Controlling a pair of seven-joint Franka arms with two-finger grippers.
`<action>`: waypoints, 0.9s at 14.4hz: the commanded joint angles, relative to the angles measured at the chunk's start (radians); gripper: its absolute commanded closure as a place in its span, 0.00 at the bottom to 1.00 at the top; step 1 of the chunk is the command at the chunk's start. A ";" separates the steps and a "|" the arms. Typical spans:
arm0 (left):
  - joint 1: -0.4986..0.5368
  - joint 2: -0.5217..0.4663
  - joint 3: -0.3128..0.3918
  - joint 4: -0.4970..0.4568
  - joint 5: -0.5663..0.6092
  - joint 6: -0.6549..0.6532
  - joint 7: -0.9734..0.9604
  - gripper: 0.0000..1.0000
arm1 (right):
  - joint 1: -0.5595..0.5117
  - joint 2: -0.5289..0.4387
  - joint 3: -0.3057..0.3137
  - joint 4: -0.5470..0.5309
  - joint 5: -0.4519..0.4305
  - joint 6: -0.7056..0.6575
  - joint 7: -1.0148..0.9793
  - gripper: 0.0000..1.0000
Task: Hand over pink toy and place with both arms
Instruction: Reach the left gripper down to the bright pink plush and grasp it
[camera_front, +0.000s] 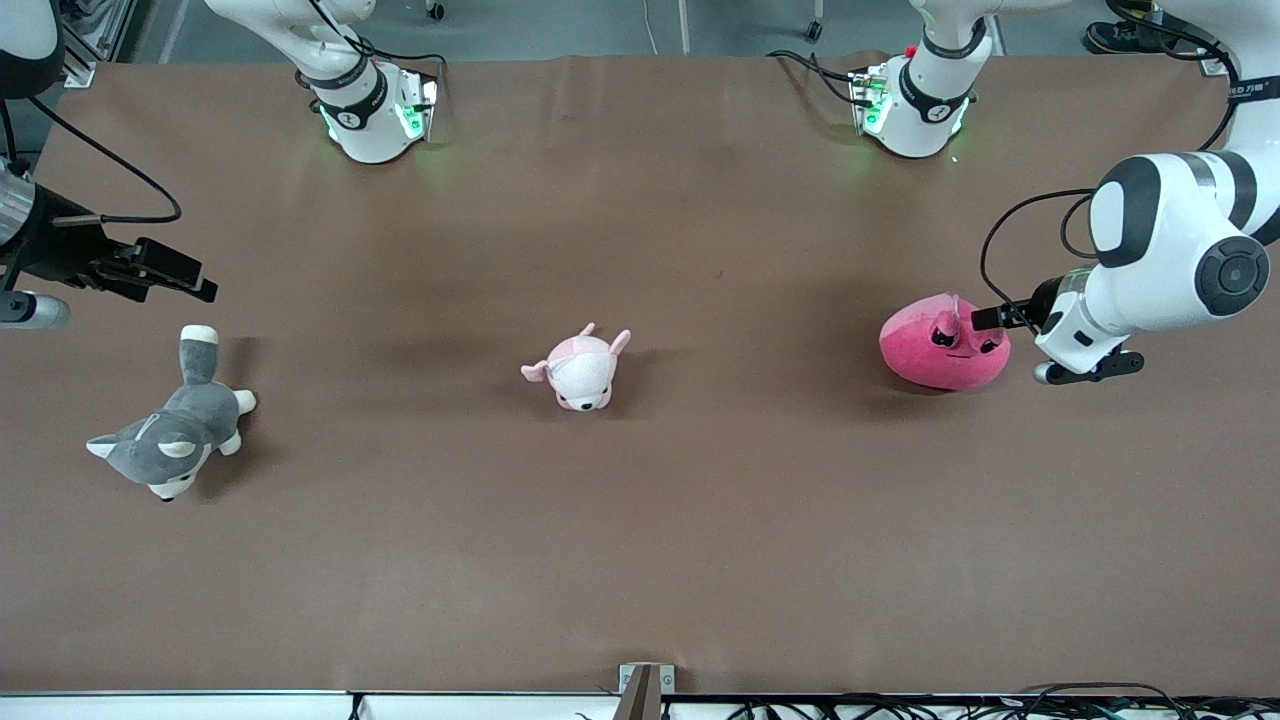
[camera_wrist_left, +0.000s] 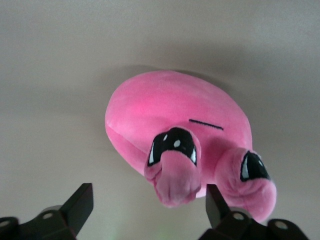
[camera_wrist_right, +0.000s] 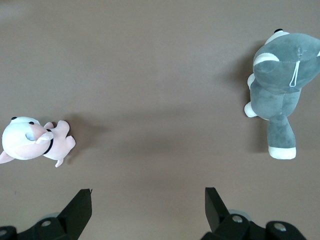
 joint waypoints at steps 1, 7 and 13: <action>-0.001 0.017 0.001 0.005 -0.015 0.021 -0.025 0.39 | -0.010 0.030 0.004 0.022 0.026 -0.014 0.002 0.00; -0.004 0.023 -0.011 0.010 -0.015 0.028 -0.047 1.00 | 0.002 0.030 0.010 0.022 0.032 -0.014 0.003 0.03; 0.001 -0.034 -0.086 0.053 -0.015 -0.042 -0.203 1.00 | 0.052 0.030 0.012 0.036 0.120 -0.014 0.014 0.20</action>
